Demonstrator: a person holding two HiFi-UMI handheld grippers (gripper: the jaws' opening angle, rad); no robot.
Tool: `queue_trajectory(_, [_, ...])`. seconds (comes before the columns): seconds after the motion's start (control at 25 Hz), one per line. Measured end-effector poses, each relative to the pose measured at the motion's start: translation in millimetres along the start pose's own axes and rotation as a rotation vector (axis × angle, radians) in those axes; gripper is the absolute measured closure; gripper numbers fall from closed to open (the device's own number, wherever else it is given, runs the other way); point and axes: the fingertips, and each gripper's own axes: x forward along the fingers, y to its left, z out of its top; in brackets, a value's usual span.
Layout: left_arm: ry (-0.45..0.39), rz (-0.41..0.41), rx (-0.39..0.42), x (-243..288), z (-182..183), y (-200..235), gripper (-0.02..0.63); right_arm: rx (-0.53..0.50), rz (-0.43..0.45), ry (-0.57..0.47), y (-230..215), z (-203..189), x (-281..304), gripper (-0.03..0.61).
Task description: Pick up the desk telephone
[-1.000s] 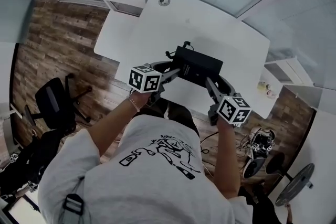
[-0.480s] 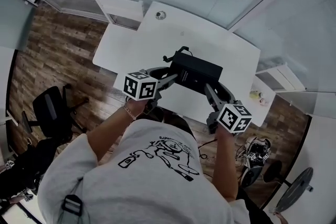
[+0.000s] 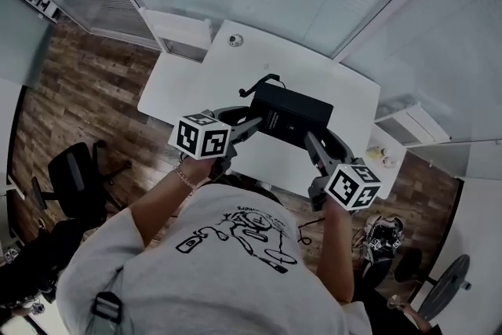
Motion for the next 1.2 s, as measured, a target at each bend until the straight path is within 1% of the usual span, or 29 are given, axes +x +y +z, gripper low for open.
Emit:
queue_trajectory(0.16, [-0.012, -0.02, -0.002, 4, 17, -8, 0.44, -0.013, -0.002, -0.02, 0, 21, -5, 0.38])
queue_trajectory(0.4, [-0.031, -0.039, 0.021, -6, 29, -20, 0.439, -0.02, 0.008, -0.061, 10, 33, -14, 0.382])
queue_trajectory(0.76, [-0.029, -0.046, 0.037, -6, 33, -23, 0.44, -0.006, 0.008, -0.085, 9, 36, -17, 0.383])
queue_trajectory(1.2, [-0.024, -0.053, 0.028, -4, 32, -21, 0.44, -0.007, 0.001, -0.084, 9, 35, -16, 0.383])
